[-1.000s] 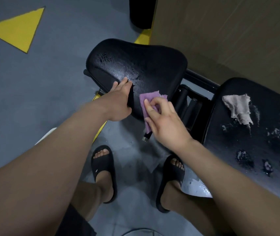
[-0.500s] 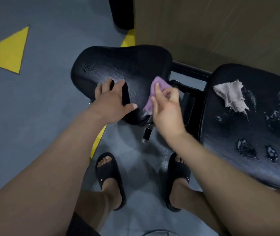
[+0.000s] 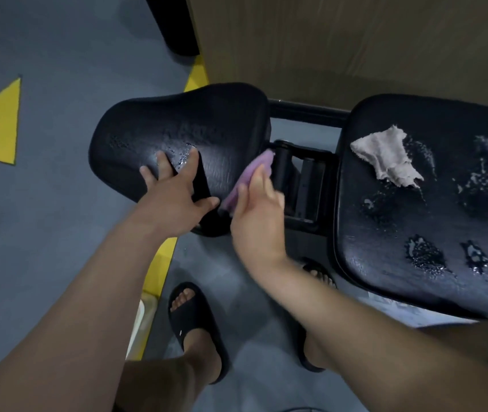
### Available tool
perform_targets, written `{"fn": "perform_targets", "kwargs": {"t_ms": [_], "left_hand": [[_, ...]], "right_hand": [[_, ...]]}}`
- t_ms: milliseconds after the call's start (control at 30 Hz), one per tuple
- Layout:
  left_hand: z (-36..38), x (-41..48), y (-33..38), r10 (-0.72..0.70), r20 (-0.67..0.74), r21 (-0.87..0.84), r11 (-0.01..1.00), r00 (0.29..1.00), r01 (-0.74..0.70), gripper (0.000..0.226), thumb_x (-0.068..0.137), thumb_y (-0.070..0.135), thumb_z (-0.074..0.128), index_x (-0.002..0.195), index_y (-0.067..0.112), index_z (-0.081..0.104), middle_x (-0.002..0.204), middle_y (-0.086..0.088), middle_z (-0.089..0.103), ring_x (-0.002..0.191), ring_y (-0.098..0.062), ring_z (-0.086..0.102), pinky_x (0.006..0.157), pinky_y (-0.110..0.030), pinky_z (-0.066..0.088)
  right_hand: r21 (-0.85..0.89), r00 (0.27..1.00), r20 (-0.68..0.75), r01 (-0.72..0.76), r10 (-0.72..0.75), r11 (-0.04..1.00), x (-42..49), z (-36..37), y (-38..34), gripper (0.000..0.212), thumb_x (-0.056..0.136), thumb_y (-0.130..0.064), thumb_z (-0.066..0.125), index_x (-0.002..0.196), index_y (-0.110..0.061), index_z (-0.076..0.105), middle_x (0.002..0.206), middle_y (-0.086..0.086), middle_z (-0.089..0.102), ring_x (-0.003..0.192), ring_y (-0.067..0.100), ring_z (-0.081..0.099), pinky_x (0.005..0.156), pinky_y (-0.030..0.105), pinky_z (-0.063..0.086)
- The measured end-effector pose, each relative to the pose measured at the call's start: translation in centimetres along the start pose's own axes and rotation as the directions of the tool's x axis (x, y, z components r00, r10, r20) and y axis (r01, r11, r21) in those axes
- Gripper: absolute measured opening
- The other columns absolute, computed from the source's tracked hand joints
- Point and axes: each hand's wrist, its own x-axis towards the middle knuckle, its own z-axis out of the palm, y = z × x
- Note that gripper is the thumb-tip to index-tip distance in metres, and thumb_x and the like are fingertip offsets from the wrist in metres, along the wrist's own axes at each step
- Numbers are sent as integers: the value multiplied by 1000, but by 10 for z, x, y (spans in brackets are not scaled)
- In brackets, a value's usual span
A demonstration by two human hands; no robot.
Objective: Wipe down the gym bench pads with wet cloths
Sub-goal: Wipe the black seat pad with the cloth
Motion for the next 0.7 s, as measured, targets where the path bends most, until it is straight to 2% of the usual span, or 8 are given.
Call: {"fn": "perform_targets", "kwargs": {"t_ms": [67,167,233,333,433,533,633,700], "left_hand": [[1,3,2,-11,0,17,1000,1000,11,94,96,51,61,160,46,-8,167,-10,-27,149,-48,-26,123,-57,8],[2,6,3,-18,-12,36,999,1000,19,95,96,51,62,160,46,-8,167,-11,-26,149,-50,-23,123,-57,9],[1,5,3,-16,-15,37,999,1000,16,94,96,51,62,160,47,-8,167,-11,-26,149,-50,-23,123,-57,10],[2,4,3,-18,-17,43,999,1000,18,94,97,50,62,159,47,-8,167,-9,-26,149,-49,-23,122,-58,10],[3,6,3,-22,-13,37,999,1000,23,95,97,50,62,159,48,-10,167,-8,-28,149,-48,-25,122,-59,10],[3,7,3,-24,-12,26,999,1000,24,95,97,49,62,159,48,-10,166,-9,-29,149,-48,-26,123,-58,8],[6,8,1,-15,-28,20,1000,1000,16,95,97,49,63,158,49,-10,166,-9,-28,148,-48,-26,123,-58,9],[7,7,-1,-2,-39,24,1000,999,3,95,96,50,62,158,49,-9,167,-10,-26,149,-48,-25,122,-59,11]], "right_hand": [[12,999,43,-1,1,1000,-7,-2,-1,47,109,-17,37,149,8,35,139,24,55,128,39,45,107,46,40],[235,981,21,-195,195,952,35,2,-3,24,109,-20,37,114,-9,58,85,3,64,100,26,55,84,23,49],[356,959,-18,-258,282,898,64,2,-3,27,109,-20,36,98,-15,60,83,4,68,93,24,60,69,3,40],[289,968,-23,-234,251,928,53,-3,-3,29,109,-20,37,99,-12,63,89,-3,72,88,13,59,73,-3,31],[219,979,10,-203,206,954,26,-12,-1,31,108,-22,42,92,-14,67,77,-8,70,76,9,62,73,2,38],[225,957,-26,-275,288,935,51,-11,-2,32,107,-27,43,90,-18,70,76,-9,70,84,16,68,89,29,52],[314,920,-98,-333,379,889,102,-13,-12,34,106,-27,44,86,-19,70,66,-17,60,73,1,65,79,15,50],[264,926,-109,-324,362,908,129,-17,-13,35,107,-27,44,81,-23,68,74,-19,60,82,6,62,79,19,45]]}}
